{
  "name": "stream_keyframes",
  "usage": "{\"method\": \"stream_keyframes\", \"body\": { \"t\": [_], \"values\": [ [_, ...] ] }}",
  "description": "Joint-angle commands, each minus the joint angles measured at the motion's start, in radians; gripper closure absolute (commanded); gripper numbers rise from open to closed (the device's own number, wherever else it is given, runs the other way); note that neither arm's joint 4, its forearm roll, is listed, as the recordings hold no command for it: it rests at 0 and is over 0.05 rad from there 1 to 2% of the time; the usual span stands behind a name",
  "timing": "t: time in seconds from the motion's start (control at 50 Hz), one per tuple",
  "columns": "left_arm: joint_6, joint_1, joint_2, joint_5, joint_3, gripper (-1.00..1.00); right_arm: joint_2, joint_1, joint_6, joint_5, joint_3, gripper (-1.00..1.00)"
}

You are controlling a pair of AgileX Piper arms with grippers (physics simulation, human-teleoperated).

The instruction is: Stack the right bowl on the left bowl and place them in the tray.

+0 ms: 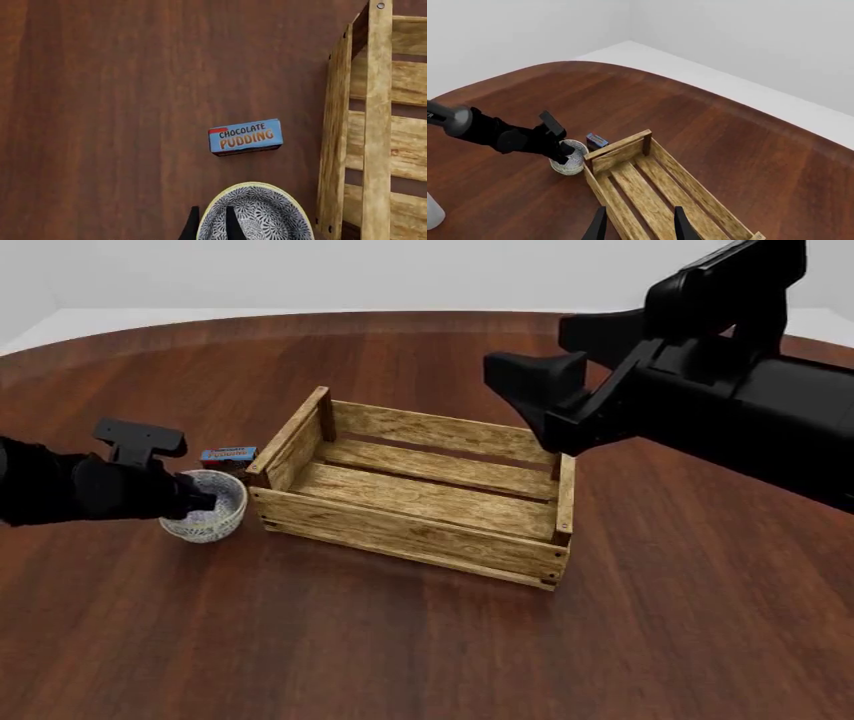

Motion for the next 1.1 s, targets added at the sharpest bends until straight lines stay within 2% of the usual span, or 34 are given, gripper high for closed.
{"method": "stream_keyframes", "body": {
  "t": [0.02, 1.1],
  "values": [
    [-0.020, -0.003, -0.011, 0.030, 0.019, 1.00, -0.006, -0.001, 0.000, 0.002, 0.001, -1.00],
    [-0.032, 0.027, -0.341, 0.177, 0.037, 1.00, -0.060, 0.000, -0.004, 0.031, 0.001, -1.00]
  ]
}}
